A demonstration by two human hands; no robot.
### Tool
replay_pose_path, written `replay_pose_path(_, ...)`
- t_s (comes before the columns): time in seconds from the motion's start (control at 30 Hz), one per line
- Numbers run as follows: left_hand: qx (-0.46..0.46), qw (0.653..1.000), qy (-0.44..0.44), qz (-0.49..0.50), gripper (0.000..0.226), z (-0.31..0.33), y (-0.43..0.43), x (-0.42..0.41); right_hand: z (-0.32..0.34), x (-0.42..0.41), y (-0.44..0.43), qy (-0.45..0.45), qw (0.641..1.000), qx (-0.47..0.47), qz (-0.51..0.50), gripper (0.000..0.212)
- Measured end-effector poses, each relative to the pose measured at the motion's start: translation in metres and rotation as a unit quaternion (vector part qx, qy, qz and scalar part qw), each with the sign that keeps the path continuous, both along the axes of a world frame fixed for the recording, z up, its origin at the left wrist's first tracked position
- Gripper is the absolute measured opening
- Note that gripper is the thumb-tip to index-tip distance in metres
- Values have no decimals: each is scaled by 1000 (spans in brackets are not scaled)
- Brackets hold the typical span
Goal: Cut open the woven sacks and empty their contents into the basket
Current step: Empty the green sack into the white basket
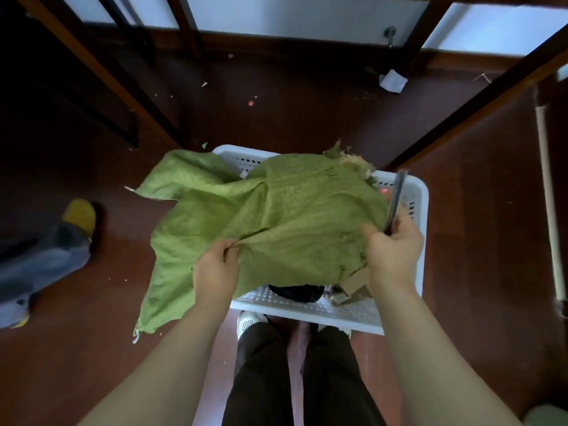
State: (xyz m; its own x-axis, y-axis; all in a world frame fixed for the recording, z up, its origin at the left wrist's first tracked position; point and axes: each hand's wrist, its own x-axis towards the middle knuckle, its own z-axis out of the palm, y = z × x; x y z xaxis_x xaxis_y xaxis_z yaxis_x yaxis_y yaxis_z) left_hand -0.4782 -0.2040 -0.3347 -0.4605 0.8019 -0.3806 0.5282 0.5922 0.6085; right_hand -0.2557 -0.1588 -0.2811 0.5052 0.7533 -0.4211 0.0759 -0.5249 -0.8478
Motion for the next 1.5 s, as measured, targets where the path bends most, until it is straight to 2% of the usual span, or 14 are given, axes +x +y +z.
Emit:
replay_pose_path(0.1,20,990,-111,81,12,9,2,8,-6,-19,-22,4,989,30,147,77)
replay_pose_path(0.23,63,944,-259,194,26,38,16,20,-34,-41,-31,-25,921,-91,378,67)
replay_pose_path(0.33,116,920,-289,238,37,64,25,25,-32,-49,-28,-115,916,-161,349,9)
replay_pose_path(0.5,261,892,-260,264,41,122,42,19,24,-82,-44,75,969,-58,228,50)
replay_pose_path(0.6,322,873,-269,249,38,146,53,23,42,-92,-50,202,968,-40,142,32)
replay_pose_path(0.73,281,873,-302,261,28,145,54,39,53,-91,-44,205,970,-41,127,40)
replay_pose_path(0.83,236,884,-297,274,32,125,50,42,49,-79,-50,275,956,-96,16,17)
replay_pose_path(0.93,136,918,-282,243,30,100,42,46,33,-55,-57,187,971,-140,-57,12)
replay_pose_path(1.0,114,918,-307,221,27,92,42,46,31,-47,-53,137,984,-105,45,29)
replay_pose_path(1.13,64,897,-385,208,23,96,40,49,28,-60,-33,213,949,-62,225,87)
replay_pose_path(1.27,78,876,-421,221,23,102,30,38,9,-81,-9,151,962,-121,194,26)
replay_pose_path(1.37,53,906,-222,357,16,78,-1,5,0,-74,-1,167,969,-179,-28,29)
replay_pose_path(1.43,-114,886,-76,442,58,46,-34,-25,-1,-67,1,203,956,-170,-122,29)
replay_pose_path(1.5,-247,791,-113,548,113,15,-64,-45,-4,-65,3,203,954,-153,-156,31)
